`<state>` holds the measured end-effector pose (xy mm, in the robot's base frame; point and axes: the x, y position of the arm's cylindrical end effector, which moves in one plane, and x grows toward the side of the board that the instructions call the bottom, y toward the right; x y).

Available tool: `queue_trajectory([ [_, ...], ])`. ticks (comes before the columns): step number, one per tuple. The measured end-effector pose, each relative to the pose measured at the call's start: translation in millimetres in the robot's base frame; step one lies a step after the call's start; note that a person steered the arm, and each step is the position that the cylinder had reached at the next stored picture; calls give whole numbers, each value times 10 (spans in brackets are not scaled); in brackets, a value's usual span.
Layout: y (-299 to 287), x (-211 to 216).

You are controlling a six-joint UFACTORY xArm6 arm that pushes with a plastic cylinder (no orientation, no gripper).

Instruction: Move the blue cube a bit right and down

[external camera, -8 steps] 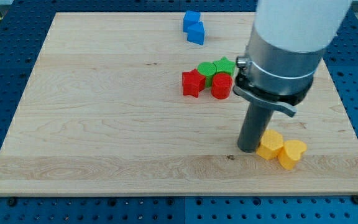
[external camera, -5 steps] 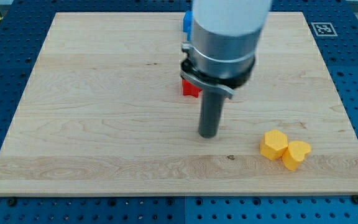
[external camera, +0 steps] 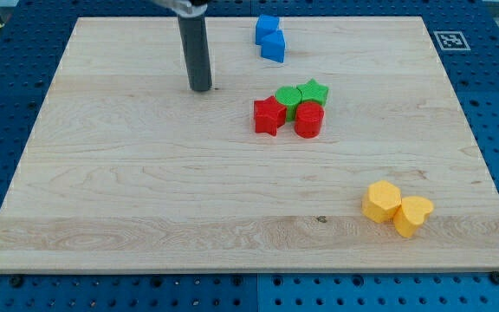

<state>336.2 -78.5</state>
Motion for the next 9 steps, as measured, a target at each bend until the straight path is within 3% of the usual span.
queue_trajectory([
  [2,34,-882],
  [3,354,-1160],
  [5,1031,-1175],
  [9,1125,-744],
])
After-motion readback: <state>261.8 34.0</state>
